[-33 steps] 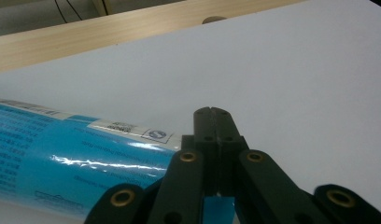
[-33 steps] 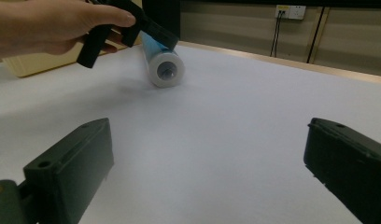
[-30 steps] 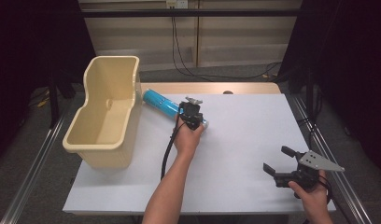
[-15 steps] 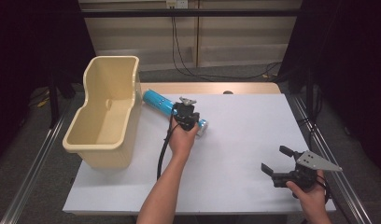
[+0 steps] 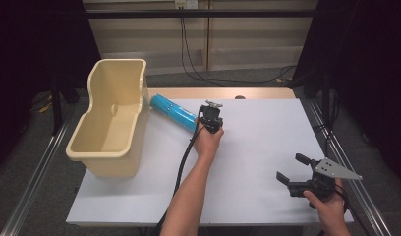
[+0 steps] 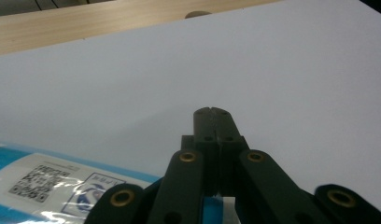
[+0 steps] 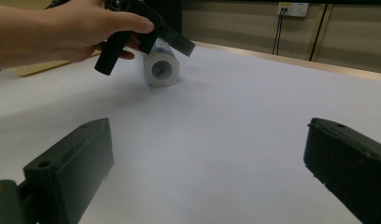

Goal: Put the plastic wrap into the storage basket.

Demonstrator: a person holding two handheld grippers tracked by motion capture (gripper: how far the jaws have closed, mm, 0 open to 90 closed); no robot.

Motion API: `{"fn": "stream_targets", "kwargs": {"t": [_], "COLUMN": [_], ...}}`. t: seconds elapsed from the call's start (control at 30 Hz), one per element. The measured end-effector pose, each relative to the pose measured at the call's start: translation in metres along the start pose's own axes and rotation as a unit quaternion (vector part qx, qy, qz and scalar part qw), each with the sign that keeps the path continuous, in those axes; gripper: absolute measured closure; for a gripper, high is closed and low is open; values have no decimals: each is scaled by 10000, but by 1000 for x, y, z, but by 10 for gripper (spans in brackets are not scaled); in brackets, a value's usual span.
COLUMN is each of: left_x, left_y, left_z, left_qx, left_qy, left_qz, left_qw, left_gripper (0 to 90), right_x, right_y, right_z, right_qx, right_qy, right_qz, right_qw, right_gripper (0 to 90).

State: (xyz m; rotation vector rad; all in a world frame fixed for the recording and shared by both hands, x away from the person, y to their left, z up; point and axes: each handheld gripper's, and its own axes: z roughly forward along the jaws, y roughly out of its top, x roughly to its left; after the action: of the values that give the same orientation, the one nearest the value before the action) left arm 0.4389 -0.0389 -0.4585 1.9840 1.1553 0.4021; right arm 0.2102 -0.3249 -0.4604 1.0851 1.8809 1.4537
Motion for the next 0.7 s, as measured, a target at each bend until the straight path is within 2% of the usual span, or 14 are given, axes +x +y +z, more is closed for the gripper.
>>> {"fn": "stream_targets", "kwargs": {"t": [0.03, 0.07, 0.13, 0.27, 0.3, 0.4, 0.5, 0.7], "left_x": [-1, -1, -2, -4, -4, -4, -1, 1], "left_y": [-2, -3, -3, -3, -4, -5, -6, -9], "left_z": [3, 3, 2, -2, -4, -7, -15, -23], "left_qx": [137, 85, 143, 206, 216, 214, 278, 322], "left_qy": [79, 87, 94, 147, 156, 154, 69, 25], "left_qz": [51, 88, 194, 170, 237, 262, 195, 237], "left_qw": [9999, 9999, 9997, 9995, 9994, 9993, 9994, 9992], "left_gripper": [900, 900, 900, 900, 900, 900, 900, 900], "right_x": [0, 0, 0, 0, 0, 0, -1, -1], "right_y": [0, 0, 0, 0, 0, 0, 0, 0], "right_z": [0, 0, 1, 1, 1, 1, 0, 0], "right_qx": [2, 12, 17, 11, 17, 23, -1, 18], "right_qy": [0, 1, -6, -1, -2, -4, -11, -23], "right_qz": [-4, -3, 9, -12, -17, -16, 3, -22], "right_qw": [10000, 10000, 10000, 10000, 10000, 10000, 10000, 10000], "right_gripper": [9, 9, 9, 8, 9, 9, 9, 8]}}
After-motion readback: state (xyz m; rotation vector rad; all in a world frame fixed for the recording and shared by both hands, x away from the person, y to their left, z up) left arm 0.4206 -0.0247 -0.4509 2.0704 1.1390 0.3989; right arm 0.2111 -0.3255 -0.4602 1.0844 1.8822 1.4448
